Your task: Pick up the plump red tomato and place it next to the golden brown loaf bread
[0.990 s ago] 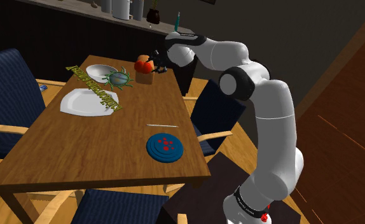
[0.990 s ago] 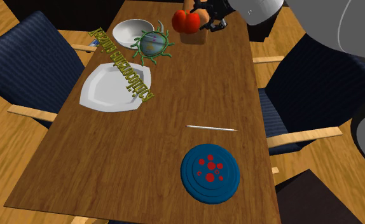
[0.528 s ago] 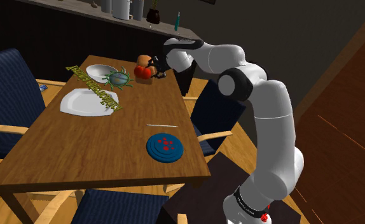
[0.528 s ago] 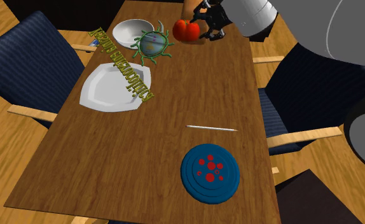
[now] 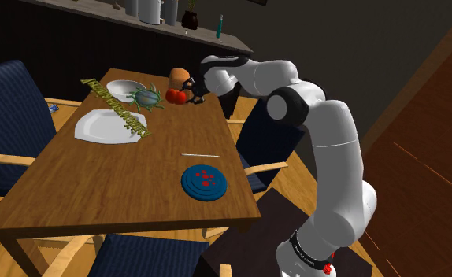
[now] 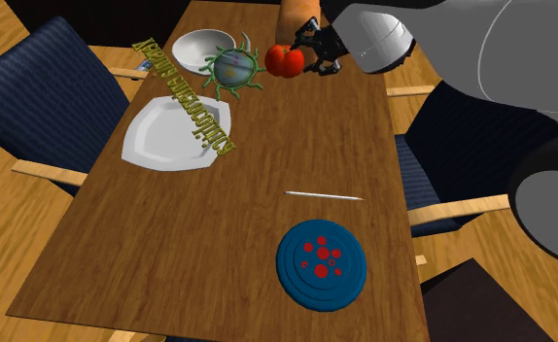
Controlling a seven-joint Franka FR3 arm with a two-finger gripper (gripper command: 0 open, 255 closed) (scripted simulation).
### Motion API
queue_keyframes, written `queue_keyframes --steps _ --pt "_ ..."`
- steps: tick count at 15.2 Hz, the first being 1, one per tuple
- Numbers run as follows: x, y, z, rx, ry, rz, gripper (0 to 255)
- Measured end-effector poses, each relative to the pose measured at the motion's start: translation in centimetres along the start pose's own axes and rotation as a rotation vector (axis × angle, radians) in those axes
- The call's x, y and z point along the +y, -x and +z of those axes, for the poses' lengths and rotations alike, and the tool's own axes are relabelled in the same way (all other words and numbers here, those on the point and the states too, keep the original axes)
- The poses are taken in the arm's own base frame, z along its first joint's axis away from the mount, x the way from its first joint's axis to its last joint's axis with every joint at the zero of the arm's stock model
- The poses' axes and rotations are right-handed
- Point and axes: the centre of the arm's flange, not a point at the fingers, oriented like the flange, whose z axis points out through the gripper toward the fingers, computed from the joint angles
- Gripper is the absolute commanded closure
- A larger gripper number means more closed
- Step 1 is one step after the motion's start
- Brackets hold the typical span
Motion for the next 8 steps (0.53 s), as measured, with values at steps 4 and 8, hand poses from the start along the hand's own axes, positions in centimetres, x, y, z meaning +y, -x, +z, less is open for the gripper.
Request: queue_keyframes --steps 4,8 --pt "1.6 0.1 1.4 0.0 0.0 0.0 255" --pt "3.2 0.2 2.9 0.0 0.0 0.0 255"
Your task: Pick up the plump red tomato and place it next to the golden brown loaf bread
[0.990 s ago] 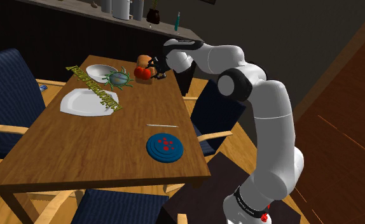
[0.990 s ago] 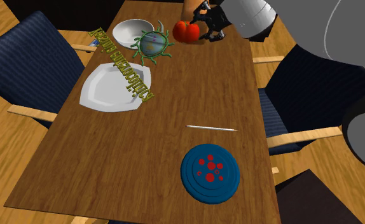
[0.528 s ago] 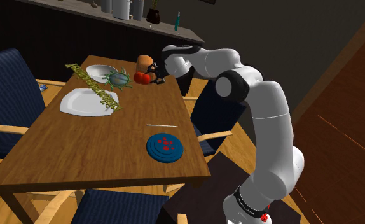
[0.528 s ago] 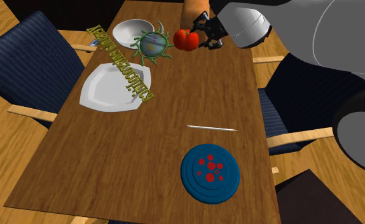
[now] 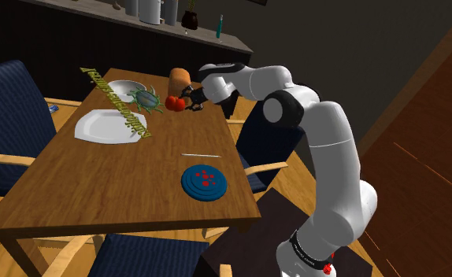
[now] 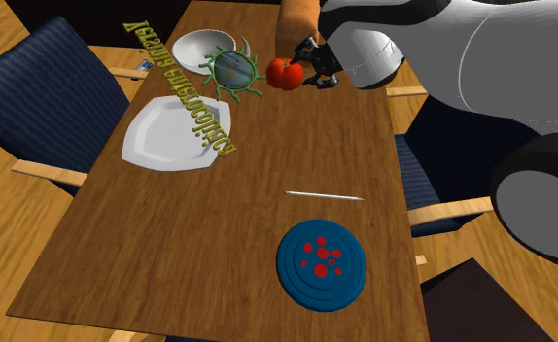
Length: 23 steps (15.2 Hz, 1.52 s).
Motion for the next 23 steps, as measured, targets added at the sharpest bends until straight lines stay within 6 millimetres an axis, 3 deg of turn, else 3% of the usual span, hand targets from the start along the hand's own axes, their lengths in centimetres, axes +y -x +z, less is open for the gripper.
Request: queue_keyframes --steps 8,9,15,20,23 --pt "0.7 0.1 0.7 0.0 0.0 0.0 255" --pt "0.7 0.1 0.7 0.0 0.0 0.0 0" --pt "0.7 0.1 0.7 0.0 0.0 0.0 0" --pt "0.7 0.1 -3.6 0.001 -0.001 0.0 0" --pt "0.7 0.1 -4.2 0.0 -0.001 0.0 0"
